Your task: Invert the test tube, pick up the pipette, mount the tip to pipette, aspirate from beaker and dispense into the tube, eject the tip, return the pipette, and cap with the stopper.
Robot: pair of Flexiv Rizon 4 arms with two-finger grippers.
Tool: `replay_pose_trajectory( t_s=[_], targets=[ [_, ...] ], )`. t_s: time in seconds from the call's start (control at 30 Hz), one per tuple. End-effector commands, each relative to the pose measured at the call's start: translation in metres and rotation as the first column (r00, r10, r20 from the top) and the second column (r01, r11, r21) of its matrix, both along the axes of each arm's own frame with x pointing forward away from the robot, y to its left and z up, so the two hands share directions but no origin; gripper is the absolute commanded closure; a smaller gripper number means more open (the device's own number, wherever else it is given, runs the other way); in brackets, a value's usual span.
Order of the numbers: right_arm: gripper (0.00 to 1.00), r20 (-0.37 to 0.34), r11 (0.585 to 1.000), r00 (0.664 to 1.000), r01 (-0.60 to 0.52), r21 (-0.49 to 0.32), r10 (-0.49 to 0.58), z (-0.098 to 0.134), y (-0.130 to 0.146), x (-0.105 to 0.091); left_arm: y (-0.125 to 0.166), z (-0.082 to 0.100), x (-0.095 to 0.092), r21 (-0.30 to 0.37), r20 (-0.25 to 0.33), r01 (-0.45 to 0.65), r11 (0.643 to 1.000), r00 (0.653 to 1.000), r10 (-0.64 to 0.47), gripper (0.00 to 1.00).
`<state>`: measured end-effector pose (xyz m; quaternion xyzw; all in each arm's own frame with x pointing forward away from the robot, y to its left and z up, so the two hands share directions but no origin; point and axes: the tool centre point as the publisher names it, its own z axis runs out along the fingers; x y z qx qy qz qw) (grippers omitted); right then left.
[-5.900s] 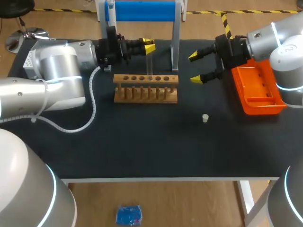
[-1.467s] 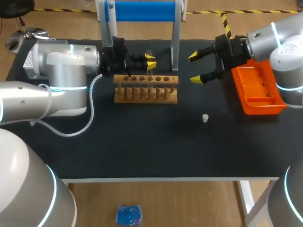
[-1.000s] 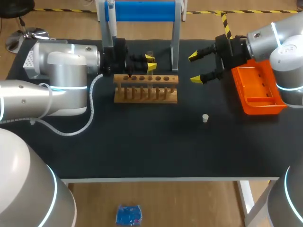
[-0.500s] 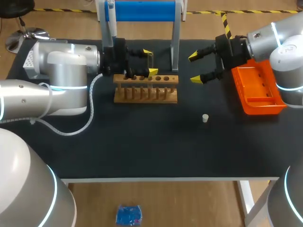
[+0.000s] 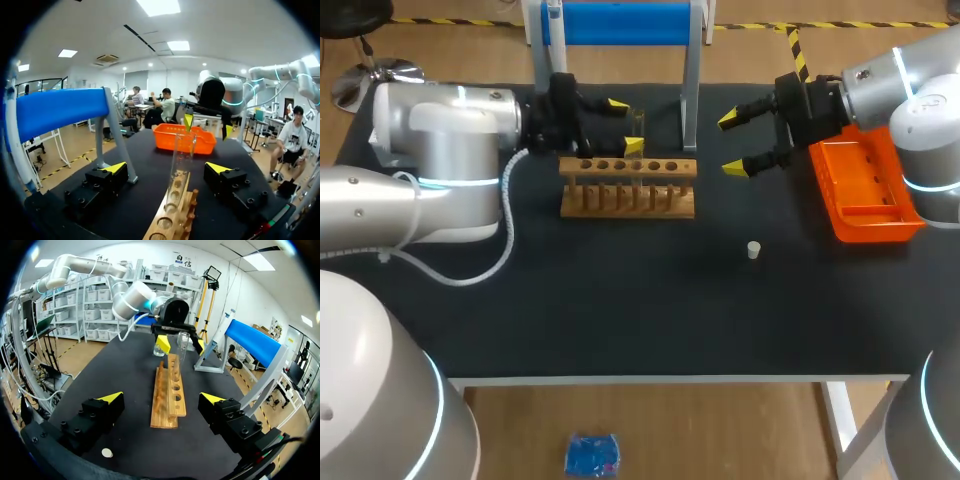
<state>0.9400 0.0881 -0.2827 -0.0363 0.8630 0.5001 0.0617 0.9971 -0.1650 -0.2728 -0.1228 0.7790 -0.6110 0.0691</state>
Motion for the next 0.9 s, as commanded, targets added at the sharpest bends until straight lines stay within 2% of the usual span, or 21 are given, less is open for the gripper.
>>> replay_pose_trajectory(
  t_s=[0.03,0.27,0.47,0.63,0.9],
  targets=[
    [0.00,0.000,1.000,1.000,0.000,-0.002,0.000,0.000,0.000,-0.001,0.028,0.026,-0.017,0.042,-0.004,-0.023,0.999,1.000,0.023,0.00],
    [0.00,0.000,1.000,1.000,0.000,-0.002,0.000,0.000,0.000,-0.001,0.072,0.060,-0.036,0.104,-0.036,-0.039,0.994,0.998,0.043,0.00],
    [0.00,0.000,1.000,1.000,0.000,-0.002,0.000,0.000,0.000,-0.001,0.112,0.081,-0.056,0.158,-0.069,-0.077,0.984,0.994,0.088,0.00],
    [0.00,0.000,1.000,1.000,0.000,-0.002,0.000,0.000,0.000,-0.001,0.142,0.086,-0.068,0.194,-0.093,-0.134,0.972,0.984,0.154,0.00],
    [0.00,0.000,1.000,1.000,0.000,-0.002,0.000,0.000,0.000,-0.001,0.142,0.086,-0.068,0.194,-0.093,-0.134,0.972,0.984,0.154,0.00]
  ],
)
